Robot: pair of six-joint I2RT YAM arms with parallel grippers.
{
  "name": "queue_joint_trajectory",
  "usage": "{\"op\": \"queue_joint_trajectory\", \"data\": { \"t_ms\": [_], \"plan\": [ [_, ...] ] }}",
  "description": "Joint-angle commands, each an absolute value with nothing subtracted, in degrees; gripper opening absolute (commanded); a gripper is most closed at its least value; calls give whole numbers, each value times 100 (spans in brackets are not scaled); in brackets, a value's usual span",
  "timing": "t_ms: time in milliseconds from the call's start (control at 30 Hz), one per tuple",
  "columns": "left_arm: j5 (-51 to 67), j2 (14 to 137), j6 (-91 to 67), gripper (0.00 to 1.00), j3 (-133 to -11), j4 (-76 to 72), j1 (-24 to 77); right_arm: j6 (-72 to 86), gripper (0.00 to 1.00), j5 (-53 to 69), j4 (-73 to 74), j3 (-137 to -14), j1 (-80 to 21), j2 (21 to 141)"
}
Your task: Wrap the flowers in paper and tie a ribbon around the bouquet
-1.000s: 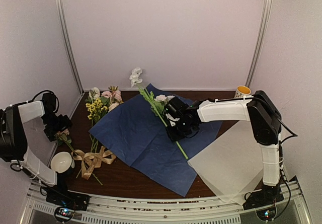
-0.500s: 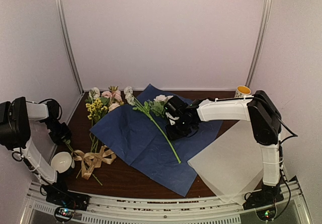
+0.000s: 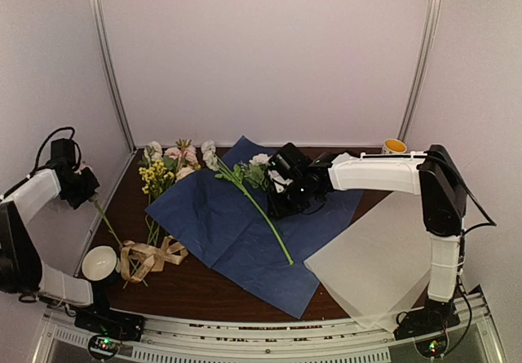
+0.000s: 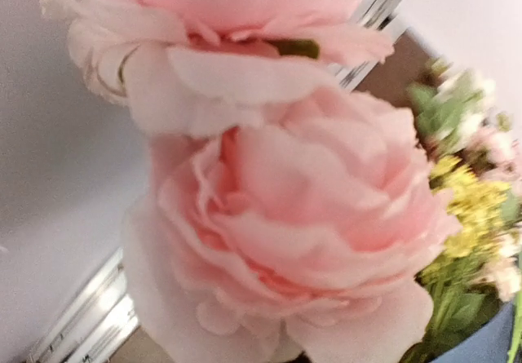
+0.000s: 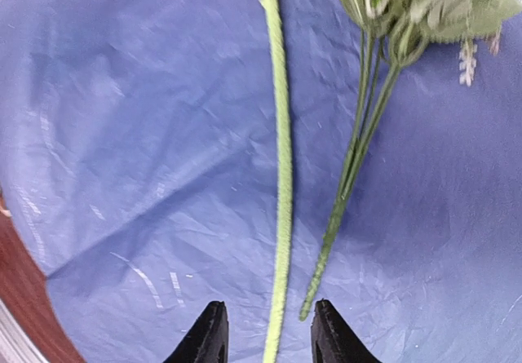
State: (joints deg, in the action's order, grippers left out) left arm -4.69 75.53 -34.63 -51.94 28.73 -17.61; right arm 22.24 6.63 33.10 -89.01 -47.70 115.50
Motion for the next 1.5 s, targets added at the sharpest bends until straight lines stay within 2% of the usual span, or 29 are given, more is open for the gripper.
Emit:
{"op": "queue_joint_trajectory", "data": {
  "t_ms": [0, 133, 300, 500, 667, 833, 933, 1100, 1133, 1200, 1333, 1400, 1467],
  "plan": [
    [-503, 6260, -2754, 0, -5053, 1514, -1590, 2074, 35, 979, 2780, -8894, -4764, 10967],
    [-497, 5432, -2125, 0, -5262, 1172, -1008, 1978, 36, 1420, 2192, -8669, -4773, 10634],
    [-990, 4572, -723, 0, -5611, 536, 476, 1668, 39, 2179, 1243, -8490, -4944, 10219],
    [-1241, 4443, 711, 0, -6313, 346, 2225, 1337, 41, 2680, 687, -8687, -5184, 10060],
    [152, 4830, -423, 0, -6517, 44, 2421, 1859, 44, 3618, -423, -8686, -5229, 10032],
    [1486, 5454, -2528, 0, -6144, -1742, 2482, 2360, 47, 3742, -1458, -8839, -5353, 10170],
    [1800, 5947, -3276, 0, -6289, -2260, 2810, 2481, 52, 3614, -1385, -9234, -5401, 10435],
    [2087, 6555, -3388, 0, -6629, -2269, 3276, 2509, 55, 3328, -1285, -9399, -5388, 10580],
    [2169, 6629, -3444, 0, -6669, -2289, 3304, 2471, 53, 3314, -1238, -9415, -5380, 10593],
    [2252, 6731, -3605, 0, -6712, -2352, 3364, 2403, 44, 3290, -1042, -9464, -5381, 10628],
    [2295, 6843, -3738, 0, -6709, -2532, 3458, 2454, 11, 3344, -1078, -9269, -5355, 10555],
    [2271, 6883, -3796, 0, -6707, -2549, 3462, 2445, 0, 3350, -1111, -9152, -5338, 10478],
    [2237, 6934, -3804, 0, -6748, -2464, 3464, 2444, 0, 3266, -1072, -8970, -5293, 10392]
  ]
}}
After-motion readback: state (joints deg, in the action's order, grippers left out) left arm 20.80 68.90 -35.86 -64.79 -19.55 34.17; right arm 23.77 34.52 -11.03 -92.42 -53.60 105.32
